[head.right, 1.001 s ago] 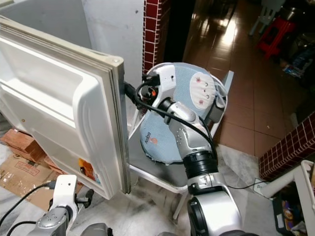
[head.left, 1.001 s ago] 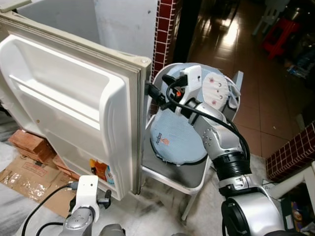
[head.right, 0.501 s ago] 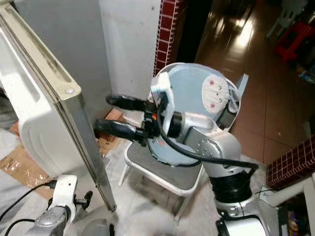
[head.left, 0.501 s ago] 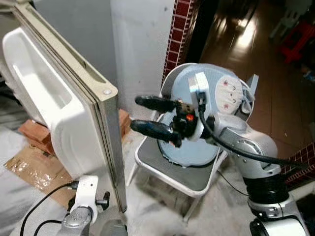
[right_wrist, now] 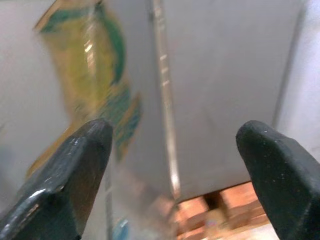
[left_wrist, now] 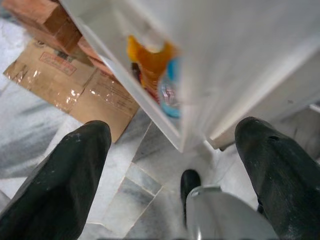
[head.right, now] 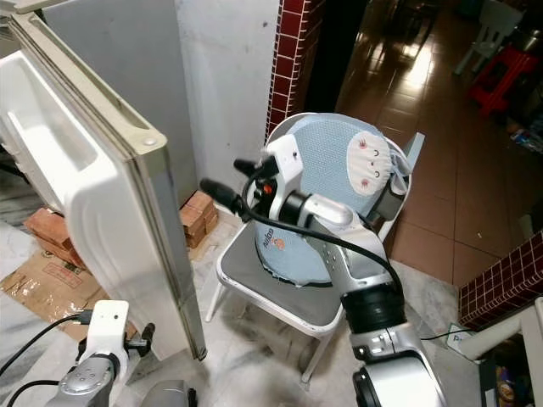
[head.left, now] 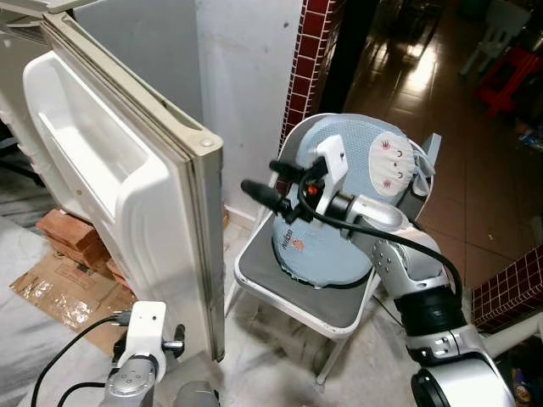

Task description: Restocking fridge

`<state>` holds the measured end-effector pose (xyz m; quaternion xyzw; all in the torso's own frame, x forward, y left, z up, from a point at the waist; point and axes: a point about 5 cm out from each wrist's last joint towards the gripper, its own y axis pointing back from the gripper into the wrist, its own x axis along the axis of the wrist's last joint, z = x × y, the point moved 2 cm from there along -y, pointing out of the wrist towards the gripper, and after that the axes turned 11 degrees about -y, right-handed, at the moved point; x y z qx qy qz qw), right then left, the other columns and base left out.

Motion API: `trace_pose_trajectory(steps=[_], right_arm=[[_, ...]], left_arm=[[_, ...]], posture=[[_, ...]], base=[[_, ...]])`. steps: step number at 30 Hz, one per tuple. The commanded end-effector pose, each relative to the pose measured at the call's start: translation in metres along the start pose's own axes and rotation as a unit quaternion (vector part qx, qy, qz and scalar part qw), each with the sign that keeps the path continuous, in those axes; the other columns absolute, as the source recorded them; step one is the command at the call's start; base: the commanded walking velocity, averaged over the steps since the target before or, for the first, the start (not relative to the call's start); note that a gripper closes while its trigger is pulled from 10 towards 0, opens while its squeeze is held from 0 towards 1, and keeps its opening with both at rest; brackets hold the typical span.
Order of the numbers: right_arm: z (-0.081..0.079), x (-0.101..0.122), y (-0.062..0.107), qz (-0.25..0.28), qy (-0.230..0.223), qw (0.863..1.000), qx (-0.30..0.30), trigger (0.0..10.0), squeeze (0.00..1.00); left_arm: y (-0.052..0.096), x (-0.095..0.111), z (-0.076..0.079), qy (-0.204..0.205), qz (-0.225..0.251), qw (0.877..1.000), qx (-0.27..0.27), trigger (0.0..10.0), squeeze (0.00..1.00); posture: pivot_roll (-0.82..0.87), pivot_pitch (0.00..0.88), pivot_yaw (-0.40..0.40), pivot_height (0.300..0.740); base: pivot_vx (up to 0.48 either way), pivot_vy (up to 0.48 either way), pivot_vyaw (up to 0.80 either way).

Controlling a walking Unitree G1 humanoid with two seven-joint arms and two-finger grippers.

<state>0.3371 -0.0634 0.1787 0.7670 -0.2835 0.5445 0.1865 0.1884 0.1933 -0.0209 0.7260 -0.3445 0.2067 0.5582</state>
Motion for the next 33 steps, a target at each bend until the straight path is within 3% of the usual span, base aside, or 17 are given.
trace_pose_trajectory(steps=[1, 7, 16, 25, 30, 32, 33], right_arm=[[0.005, 0.000, -0.005, 0.008, 0.018, 0.999, -0.039, 10.0, 0.00], [0.018, -0.006, -0.011, 0.037, 0.019, 0.991, -0.130, 10.0, 0.00], [0.020, -0.012, -0.018, 0.037, 0.024, 0.987, -0.156, 10.0, 0.00], [0.018, -0.008, -0.031, 0.050, 0.019, 0.983, -0.173, 10.0, 0.00], [-0.015, -0.003, -0.034, 0.050, -0.003, 0.997, -0.061, 10.0, 0.00], [-0.053, 0.000, -0.027, 0.035, -0.036, 0.996, 0.074, 10.0, 0.00], [-0.053, 0.000, -0.027, 0.035, -0.036, 0.996, 0.074, 10.0, 0.00]], left_arm=[[0.000, -0.002, -0.003, -0.005, -0.001, 1.000, 0.008, 10.0, 0.00], [-0.002, -0.001, -0.004, -0.005, -0.009, 1.000, 0.016, 10.0, 0.00], [-0.002, 0.005, -0.005, 0.018, -0.013, 0.999, 0.026, 10.0, 0.00], [0.003, -0.001, -0.007, 0.069, -0.046, 0.996, 0.047, 10.0, 0.00], [0.007, -0.006, 0.000, 0.062, -0.058, 0.996, 0.011, 10.0, 0.00], [0.010, -0.007, 0.010, 0.062, -0.065, 0.996, -0.016, 10.0, 0.00], [0.010, -0.007, 0.010, 0.062, -0.065, 0.996, -0.016, 10.0, 0.00]], posture=[[0.10, 0.000, -0.082, 0.740], [0.10, 0.000, -0.071, 0.740], [0.10, 0.000, -0.066, 0.740], [0.11, 0.000, -0.070, 0.740], [0.11, 0.000, -0.071, 0.740], [0.11, 0.000, -0.071, 0.740], [0.11, 0.000, -0.071, 0.740]], base=[[0.000, 0.000, 0.80], [0.000, 0.000, 0.80], [0.000, 0.000, 0.79], [0.000, 0.000, 0.76], [0.000, 0.000, 0.08], [0.000, 0.000, 0.00], [0.000, 0.000, 0.00]])
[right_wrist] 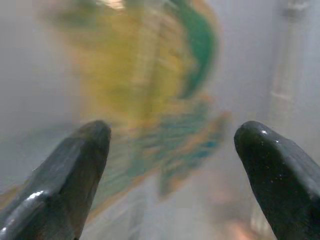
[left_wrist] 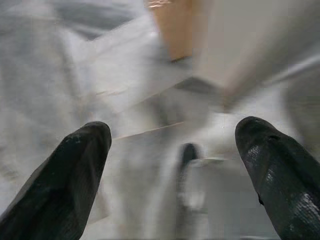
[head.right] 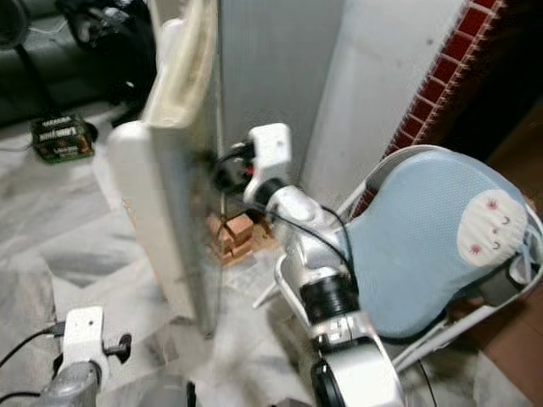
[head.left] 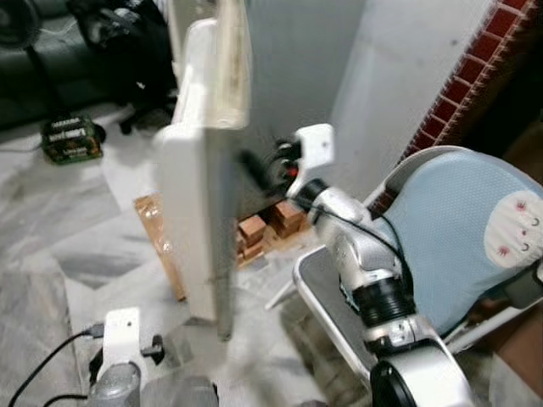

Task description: Restocking fridge

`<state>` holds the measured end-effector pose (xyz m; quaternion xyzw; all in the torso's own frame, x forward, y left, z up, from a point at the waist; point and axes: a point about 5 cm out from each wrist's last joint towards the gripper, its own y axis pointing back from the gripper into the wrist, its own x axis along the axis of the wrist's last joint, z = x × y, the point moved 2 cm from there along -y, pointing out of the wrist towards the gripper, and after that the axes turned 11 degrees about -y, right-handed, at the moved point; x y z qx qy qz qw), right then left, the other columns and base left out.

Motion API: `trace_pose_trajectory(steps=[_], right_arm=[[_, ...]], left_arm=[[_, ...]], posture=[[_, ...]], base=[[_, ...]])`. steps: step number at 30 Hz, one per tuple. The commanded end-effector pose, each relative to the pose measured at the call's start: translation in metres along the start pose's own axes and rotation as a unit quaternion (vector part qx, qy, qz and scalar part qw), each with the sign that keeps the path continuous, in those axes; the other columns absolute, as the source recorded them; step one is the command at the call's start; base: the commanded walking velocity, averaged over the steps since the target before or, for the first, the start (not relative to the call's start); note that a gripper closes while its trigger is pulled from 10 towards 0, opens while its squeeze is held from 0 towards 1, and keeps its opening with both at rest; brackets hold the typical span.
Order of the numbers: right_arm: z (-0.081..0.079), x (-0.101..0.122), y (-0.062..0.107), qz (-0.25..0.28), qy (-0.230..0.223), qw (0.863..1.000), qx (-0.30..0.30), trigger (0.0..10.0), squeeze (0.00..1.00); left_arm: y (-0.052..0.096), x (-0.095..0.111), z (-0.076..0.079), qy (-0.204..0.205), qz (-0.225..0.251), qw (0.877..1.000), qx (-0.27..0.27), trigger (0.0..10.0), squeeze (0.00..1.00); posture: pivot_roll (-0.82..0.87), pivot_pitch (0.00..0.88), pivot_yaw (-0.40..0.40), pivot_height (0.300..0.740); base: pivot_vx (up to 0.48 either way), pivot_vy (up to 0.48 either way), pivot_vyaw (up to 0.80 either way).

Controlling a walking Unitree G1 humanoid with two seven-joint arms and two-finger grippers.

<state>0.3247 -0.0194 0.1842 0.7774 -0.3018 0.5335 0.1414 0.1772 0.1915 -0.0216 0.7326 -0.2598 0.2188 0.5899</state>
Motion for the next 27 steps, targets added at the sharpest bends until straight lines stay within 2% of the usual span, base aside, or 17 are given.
trace_pose_trajectory(steps=[1, 2, 3, 4, 5, 6, 8, 9, 11, 13, 14, 16, 18, 20, 23, 24, 27], right_arm=[[-0.022, 0.008, -0.001, -0.005, -0.015, 0.997, 0.072, 10.0, 0.00], [-0.056, 0.012, 0.017, -0.028, -0.044, 0.976, 0.211, 10.0, 0.00], [-0.056, 0.012, 0.017, -0.028, -0.044, 0.976, 0.211, 10.0, 0.00], [-0.065, 0.012, 0.024, -0.040, -0.050, 0.965, 0.253, 10.0, 0.00], [-0.068, 0.011, 0.030, -0.052, -0.049, 0.960, 0.270, 10.0, 0.00], [-0.054, 0.005, 0.029, -0.068, -0.027, 0.969, 0.234, 10.0, 0.00], [-0.040, 0.000, 0.025, -0.075, -0.009, 0.979, 0.190, 10.0, 0.00], [-0.021, -0.004, 0.019, -0.081, 0.010, 0.989, 0.123, 10.0, 0.00], [-0.002, -0.006, 0.016, -0.084, 0.032, 0.994, 0.058, 10.0, 0.00], [0.033, -0.003, 0.017, -0.068, 0.069, 0.993, -0.068, 10.0, 0.00], [0.033, -0.003, 0.017, -0.068, 0.069, 0.993, -0.068, 10.0, 0.00], [0.053, -0.001, 0.023, -0.058, 0.094, 0.984, -0.138, 10.0, 0.00], [0.056, -0.002, 0.026, -0.060, 0.099, 0.982, -0.147, 10.0, 0.00], [0.067, -0.003, 0.034, -0.047, 0.104, 0.976, -0.187, 10.0, 0.00], [0.071, -0.004, 0.037, -0.039, 0.104, 0.973, -0.203, 10.0, 0.00], [0.075, -0.004, 0.039, -0.028, 0.100, 0.971, -0.218, 10.0, 0.00], [0.079, -0.007, 0.045, -0.023, 0.107, 0.967, -0.231, 10.0, 0.00]], left_arm=[[0.002, 0.000, 0.007, -0.008, -0.002, 1.000, -0.020, 10.0, 0.00], [0.001, 0.001, 0.008, -0.004, -0.004, 1.000, -0.021, 10.0, 0.00], [0.001, 0.001, 0.008, -0.004, -0.004, 1.000, -0.021, 10.0, 0.00], [0.000, 0.001, 0.008, -0.002, -0.005, 1.000, -0.022, 10.0, 0.00], [0.000, 0.002, 0.008, -0.003, -0.006, 1.000, -0.024, 10.0, 0.00], [0.000, 0.003, 0.008, -0.007, -0.006, 1.000, -0.027, 10.0, 0.00], [0.000, 0.003, 0.008, -0.008, -0.006, 1.000, -0.029, 10.0, 0.00], [0.000, 0.004, 0.009, -0.008, -0.006, 1.000, -0.029, 10.0, 0.00], [-0.001, 0.004, 0.009, -0.009, -0.006, 0.999, -0.030, 10.0, 0.00], [-0.002, 0.006, 0.009, -0.012, -0.001, 0.999, -0.029, 10.0, 0.00], [-0.002, 0.006, 0.009, -0.012, -0.001, 0.999, -0.029, 10.0, 0.00], [-0.005, 0.014, 0.005, -0.032, 0.021, 0.999, -0.021, 10.0, 0.00], [-0.007, 0.018, 0.003, -0.043, 0.029, 0.998, -0.018, 10.0, 0.00], [-0.020, 0.035, -0.013, -0.040, 0.052, 0.998, 0.017, 10.0, 0.00], [-0.026, 0.044, -0.022, -0.039, 0.060, 0.997, 0.037, 10.0, 0.00], [-0.034, 0.057, -0.035, -0.032, 0.074, 0.995, 0.059, 10.0, 0.00], [-0.042, 0.077, -0.063, -0.020, 0.098, 0.990, 0.104, 10.0, 0.00]], posture=[[0.11, 0.000, -0.071, 0.740], [0.10, 0.000, -0.071, 0.740], [0.10, 0.000, -0.071, 0.740], [0.10, 0.000, -0.071, 0.740], [0.10, 0.000, -0.072, 0.740], [0.10, 0.000, -0.072, 0.740], [0.10, 0.000, -0.071, 0.740], [0.10, 0.000, -0.071, 0.740], [0.09, 0.000, -0.072, 0.740], [0.09, 0.000, -0.073, 0.740], [0.09, 0.000, -0.073, 0.740], [0.09, 0.000, -0.073, 0.740], [0.09, 0.000, -0.073, 0.740], [0.10, 0.000, -0.082, 0.740], [0.10, 0.000, -0.084, 0.740], [0.09, 0.000, -0.083, 0.740], [0.08, 0.000, -0.079, 0.740]], base=[[0.000, 0.000, 0.00], [0.000, 0.000, 0.00], [0.000, 0.000, 0.00], [0.000, 0.000, 0.00], [0.000, 0.000, 0.00], [0.000, 0.000, 0.00], [0.000, 0.000, 0.00], [0.000, 0.000, 0.00], [0.000, 0.000, 0.00], [0.000, 0.000, 0.00], [0.000, 0.000, 0.00], [0.000, 0.000, 0.00], [0.000, 0.000, 0.00], [0.000, 0.000, 0.00], [0.000, 0.000, 0.00], [0.000, 0.000, 0.00], [0.000, 0.000, 0.00]])
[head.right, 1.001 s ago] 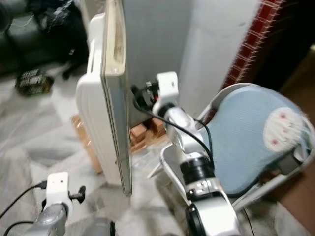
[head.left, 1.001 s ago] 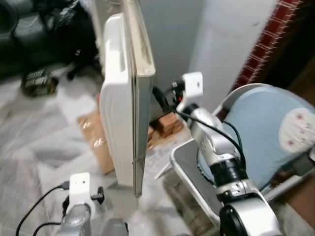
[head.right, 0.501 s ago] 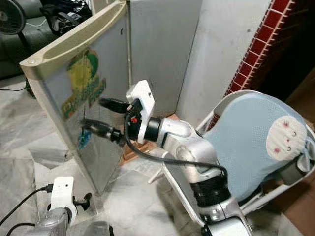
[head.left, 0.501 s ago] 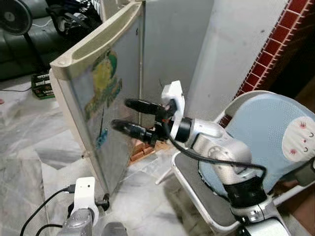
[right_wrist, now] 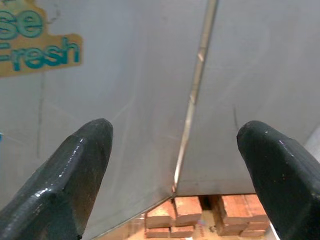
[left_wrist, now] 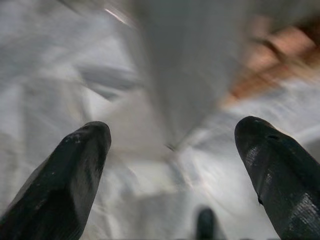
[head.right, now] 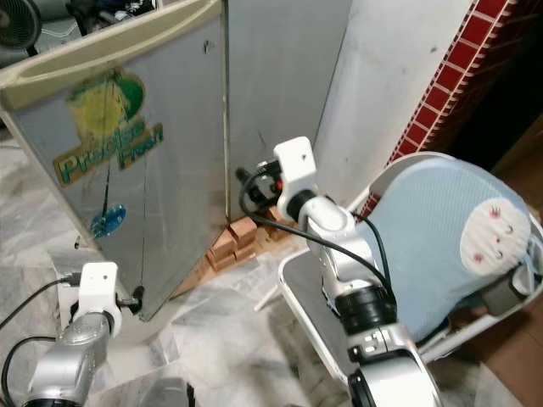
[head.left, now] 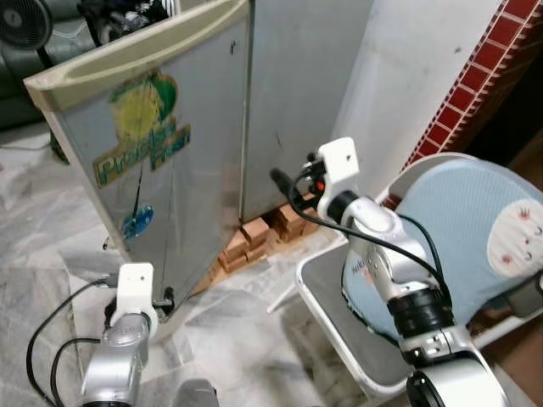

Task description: Restocking fridge

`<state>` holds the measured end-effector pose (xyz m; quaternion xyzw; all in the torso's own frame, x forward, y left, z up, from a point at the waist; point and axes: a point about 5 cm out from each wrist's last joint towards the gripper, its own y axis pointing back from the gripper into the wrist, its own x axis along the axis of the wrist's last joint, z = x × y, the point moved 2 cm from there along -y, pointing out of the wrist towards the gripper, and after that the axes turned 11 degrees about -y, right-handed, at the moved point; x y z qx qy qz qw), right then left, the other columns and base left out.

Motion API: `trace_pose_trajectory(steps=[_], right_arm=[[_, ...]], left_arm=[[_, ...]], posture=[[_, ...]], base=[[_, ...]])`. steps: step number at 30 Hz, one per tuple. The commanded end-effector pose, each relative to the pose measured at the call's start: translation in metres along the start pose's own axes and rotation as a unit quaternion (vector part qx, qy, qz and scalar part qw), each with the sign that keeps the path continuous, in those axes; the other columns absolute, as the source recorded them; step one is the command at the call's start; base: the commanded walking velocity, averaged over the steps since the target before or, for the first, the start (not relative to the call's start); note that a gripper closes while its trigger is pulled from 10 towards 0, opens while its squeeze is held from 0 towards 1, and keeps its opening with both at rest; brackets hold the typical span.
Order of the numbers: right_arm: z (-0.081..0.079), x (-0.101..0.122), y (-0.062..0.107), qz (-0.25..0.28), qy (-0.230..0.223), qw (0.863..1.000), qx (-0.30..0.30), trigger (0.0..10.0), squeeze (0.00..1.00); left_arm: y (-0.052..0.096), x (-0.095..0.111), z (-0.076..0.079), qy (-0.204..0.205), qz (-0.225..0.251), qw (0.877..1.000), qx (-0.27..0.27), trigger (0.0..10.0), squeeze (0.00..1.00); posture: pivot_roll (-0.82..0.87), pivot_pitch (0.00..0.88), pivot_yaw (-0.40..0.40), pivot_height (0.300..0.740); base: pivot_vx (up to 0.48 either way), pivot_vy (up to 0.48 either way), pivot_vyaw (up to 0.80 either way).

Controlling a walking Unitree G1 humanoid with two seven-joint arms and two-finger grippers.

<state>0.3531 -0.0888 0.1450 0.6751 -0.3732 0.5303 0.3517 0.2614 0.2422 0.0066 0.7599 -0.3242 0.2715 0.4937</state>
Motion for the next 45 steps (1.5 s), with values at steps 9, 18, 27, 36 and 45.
trace_pose_trajectory(steps=[9, 18, 27, 36, 45], right_arm=[[0.017, -0.020, 0.020, -0.012, 0.001, 0.999, -0.038, 10.0, 0.00], [0.019, -0.029, 0.023, -0.025, 0.002, 0.999, -0.039, 10.0, 0.00], [0.016, -0.028, 0.021, -0.027, 0.014, 0.999, -0.024, 10.0, 0.00], [0.012, -0.028, 0.020, -0.022, 0.012, 1.000, -0.020, 10.0, 0.00], [0.004, -0.026, 0.021, -0.007, 0.002, 1.000, -0.014, 10.0, 0.00]], left_arm=[[-0.015, 0.030, -0.133, 0.064, 0.039, 0.968, 0.239, 10.0, 0.00], [-0.013, 0.022, -0.152, 0.084, 0.049, 0.967, 0.234, 10.0, 0.00], [-0.033, 0.012, -0.072, 0.051, 0.023, 0.996, 0.064, 10.0, 0.00], [-0.043, 0.033, -0.064, 0.023, 0.035, 0.999, 0.028, 10.0, 0.00], [-0.043, 0.094, -0.093, 0.004, 0.118, 0.991, 0.069, 10.0, 0.00]], posture=[[0.06, 0.000, -0.067, 0.740], [0.08, 0.000, -0.074, 0.740], [0.07, 0.000, -0.078, 0.740], [0.06, 0.000, -0.080, 0.740], [0.05, 0.000, -0.076, 0.740]], base=[[0.000, 0.000, 0.00], [0.000, 0.000, 0.00], [0.000, 0.000, 0.00], [0.000, 0.000, 0.00], [0.000, 0.000, 0.00]])
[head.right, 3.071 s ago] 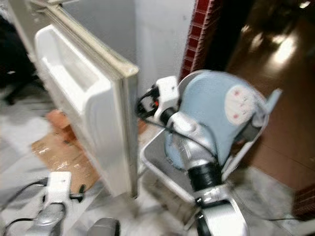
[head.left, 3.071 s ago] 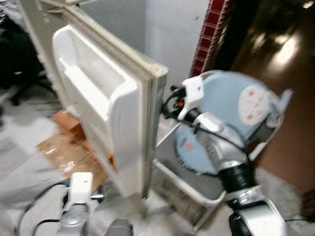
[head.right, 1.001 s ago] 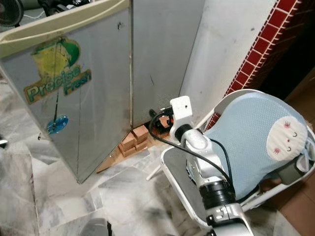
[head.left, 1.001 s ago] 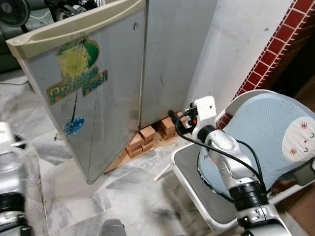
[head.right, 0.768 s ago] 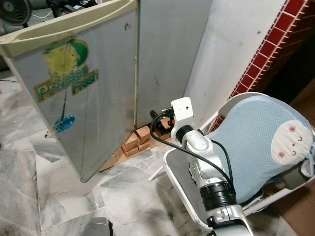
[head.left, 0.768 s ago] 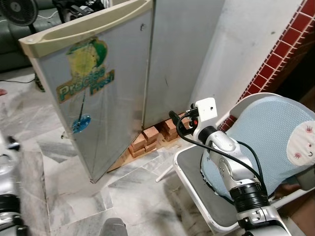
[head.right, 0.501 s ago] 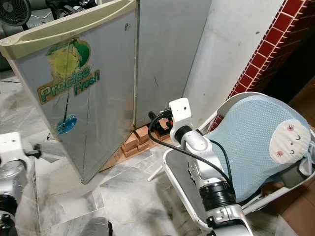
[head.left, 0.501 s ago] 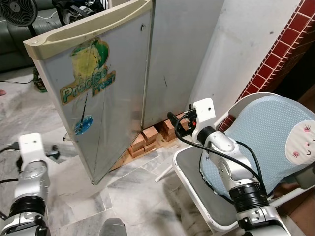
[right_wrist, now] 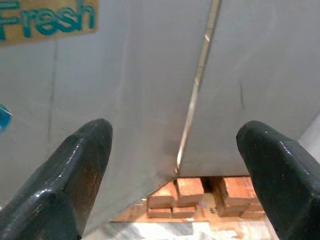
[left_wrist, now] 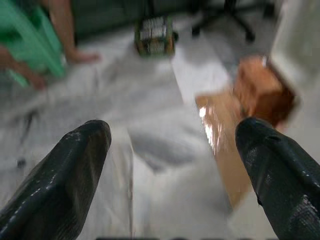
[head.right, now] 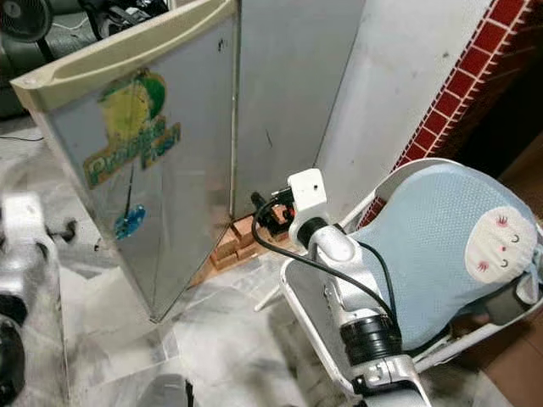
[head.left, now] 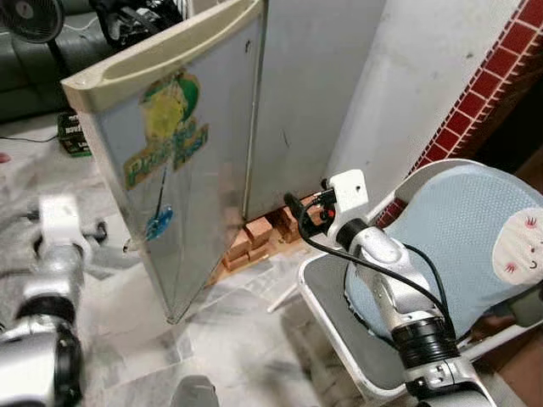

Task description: Restocking fridge

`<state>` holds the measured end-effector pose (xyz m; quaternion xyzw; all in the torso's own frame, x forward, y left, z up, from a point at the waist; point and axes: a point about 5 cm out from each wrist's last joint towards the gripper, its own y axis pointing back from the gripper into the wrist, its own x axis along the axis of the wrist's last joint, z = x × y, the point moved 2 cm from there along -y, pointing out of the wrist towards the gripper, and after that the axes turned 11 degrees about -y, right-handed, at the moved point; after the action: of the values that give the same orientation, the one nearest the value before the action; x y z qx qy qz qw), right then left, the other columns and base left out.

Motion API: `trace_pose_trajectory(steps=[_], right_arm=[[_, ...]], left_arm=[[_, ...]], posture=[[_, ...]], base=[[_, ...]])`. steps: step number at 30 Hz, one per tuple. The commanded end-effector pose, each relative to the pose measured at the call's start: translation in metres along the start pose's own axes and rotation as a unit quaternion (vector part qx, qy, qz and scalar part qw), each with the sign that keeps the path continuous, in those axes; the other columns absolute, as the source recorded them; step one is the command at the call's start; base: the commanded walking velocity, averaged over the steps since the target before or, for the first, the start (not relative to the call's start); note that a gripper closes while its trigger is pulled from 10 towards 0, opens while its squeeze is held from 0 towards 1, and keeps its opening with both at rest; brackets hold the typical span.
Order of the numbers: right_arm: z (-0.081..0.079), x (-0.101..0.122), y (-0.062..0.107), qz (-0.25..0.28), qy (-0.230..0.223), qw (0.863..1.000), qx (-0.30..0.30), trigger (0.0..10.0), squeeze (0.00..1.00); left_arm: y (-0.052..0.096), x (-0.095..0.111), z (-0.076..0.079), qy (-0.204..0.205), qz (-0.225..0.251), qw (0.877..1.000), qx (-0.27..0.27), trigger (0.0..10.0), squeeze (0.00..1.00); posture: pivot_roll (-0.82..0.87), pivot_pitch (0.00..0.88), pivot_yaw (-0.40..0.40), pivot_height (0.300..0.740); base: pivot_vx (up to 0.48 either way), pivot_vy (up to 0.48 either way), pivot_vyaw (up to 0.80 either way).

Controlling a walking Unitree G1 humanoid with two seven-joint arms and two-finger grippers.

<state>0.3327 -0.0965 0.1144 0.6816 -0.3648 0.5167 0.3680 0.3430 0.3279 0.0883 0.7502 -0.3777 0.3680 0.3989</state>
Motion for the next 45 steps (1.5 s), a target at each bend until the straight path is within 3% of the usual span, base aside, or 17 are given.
trace_pose_trajectory(steps=[1, 4, 9, 13, 16, 20, 22, 23, 25, 26, 28, 30, 33, 34, 40, 43, 45], right_arm=[[0.000, 0.006, 0.002, 0.016, 0.005, 1.000, -0.005, 10.0, 0.00], [0.000, 0.003, 0.003, 0.014, 0.004, 1.000, -0.008, 10.0, 0.00], [0.004, 0.000, 0.006, 0.009, 0.003, 1.000, -0.014, 10.0, 0.00], [0.012, 0.010, 0.003, 0.025, 0.001, 0.999, -0.032, 10.0, 0.00], [0.018, 0.016, -0.005, 0.031, 0.004, 0.998, -0.053, 10.0, 0.00], [0.018, 0.018, -0.009, 0.031, 0.005, 0.998, -0.057, 10.0, 0.00], [0.012, 0.019, -0.018, 0.030, 0.007, 0.998, -0.047, 10.0, 0.00], [0.012, 0.019, -0.018, 0.030, 0.007, 0.998, -0.047, 10.0, 0.00], [0.009, 0.023, -0.024, 0.032, 0.008, 0.999, -0.043, 10.0, 0.00], [0.009, 0.023, -0.024, 0.032, 0.008, 0.999, -0.043, 10.0, 0.00], [0.007, 0.025, -0.030, 0.034, -0.004, 0.998, -0.048, 10.0, 0.00], [0.006, 0.026, -0.033, 0.032, -0.011, 0.998, -0.056, 10.0, 0.00], [0.005, 0.029, -0.039, 0.023, -0.015, 0.997, -0.076, 10.0, 0.00], [0.001, 0.035, -0.044, 0.020, -0.024, 0.996, -0.088, 10.0, 0.00], [-0.009, 0.043, -0.053, 0.020, -0.043, 0.995, -0.090, 10.0, 0.00], [-0.024, 0.051, -0.062, 0.020, -0.055, 0.995, -0.085, 10.0, 0.00], [-0.049, 0.060, -0.072, 0.019, -0.060, 0.996, -0.069, 10.0, 0.00]], left_arm=[[-0.002, 0.014, 0.022, -0.009, 0.026, 0.998, -0.061, 10.0, 0.00], [-0.002, 0.028, 0.035, -0.028, 0.050, 0.994, -0.091, 10.0, 0.00], [-0.001, 0.026, 0.043, -0.023, 0.051, 0.996, -0.068, 10.0, 0.00], [0.010, -0.006, 0.053, 0.029, 0.037, 0.998, -0.038, 10.0, 0.00], [0.033, -0.051, 0.065, 0.088, -0.014, 0.996, -0.020, 10.0, 0.00], [0.046, -0.068, 0.068, 0.096, -0.030, 0.995, -0.010, 10.0, 0.00], [0.077, -0.087, 0.066, 0.097, -0.034, 0.995, 0.014, 10.0, 0.00], [0.077, -0.087, 0.066, 0.097, -0.034, 0.995, 0.014, 10.0, 0.00], [0.101, -0.099, 0.069, 0.086, -0.046, 0.995, 0.019, 10.0, 0.00], [0.101, -0.099, 0.069, 0.086, -0.046, 0.995, 0.019, 10.0, 0.00], [0.119, -0.122, 0.077, 0.074, -0.108, 0.991, -0.001, 10.0, 0.00], [0.126, -0.132, 0.083, 0.075, -0.137, 0.988, -0.017, 10.0, 0.00], [0.136, -0.134, 0.098, 0.069, -0.162, 0.982, -0.071, 10.0, 0.00], [0.142, -0.128, 0.111, 0.076, -0.164, 0.977, -0.116, 10.0, 0.00], [0.145, -0.125, 0.121, 0.054, -0.165, 0.972, -0.157, 10.0, 0.00], [0.145, -0.127, 0.127, 0.051, -0.184, 0.964, -0.187, 10.0, 0.00], [0.143, -0.127, 0.132, 0.048, -0.191, 0.958, -0.209, 10.0, 0.00]], posture=[[0.04, 0.000, -0.070, 0.740], [0.04, 0.000, -0.070, 0.740], [0.03, 0.000, -0.057, 0.740], [0.04, 0.000, -0.052, 0.740], [0.06, 0.000, -0.064, 0.740], [0.08, 0.000, -0.073, 0.740], [0.10, 0.000, -0.080, 0.740], [0.10, 0.000, -0.080, 0.740], [0.13, 0.000, -0.078, 0.740], [0.13, 0.000, -0.078, 0.740], [0.13, 0.000, -0.074, 0.740], [0.14, 0.000, -0.071, 0.740], [0.14, 0.000, -0.066, 0.740], [0.13, 0.000, -0.065, 0.740], [0.13, 0.000, -0.056, 0.740], [0.12, 0.000, -0.048, 0.740], [0.12, 0.000, -0.049, 0.740]], base=[[0.000, 0.000, 0.00], [0.000, 0.000, 0.00], [0.000, 0.000, 0.00], [0.000, 0.000, 0.00], [0.000, 0.000, 0.00], [0.000, 0.000, 0.00], [0.000, 0.000, 0.00], [0.000, 0.000, 0.00], [0.000, 0.000, 0.00], [0.000, 0.000, 0.00], [0.000, 0.000, 0.00], [0.000, 0.000, 0.00], [0.000, 0.000, 0.00], [0.000, 0.000, 0.00], [0.000, 0.000, 0.00], [0.000, 0.000, 0.00], [0.000, 0.000, 0.00]])
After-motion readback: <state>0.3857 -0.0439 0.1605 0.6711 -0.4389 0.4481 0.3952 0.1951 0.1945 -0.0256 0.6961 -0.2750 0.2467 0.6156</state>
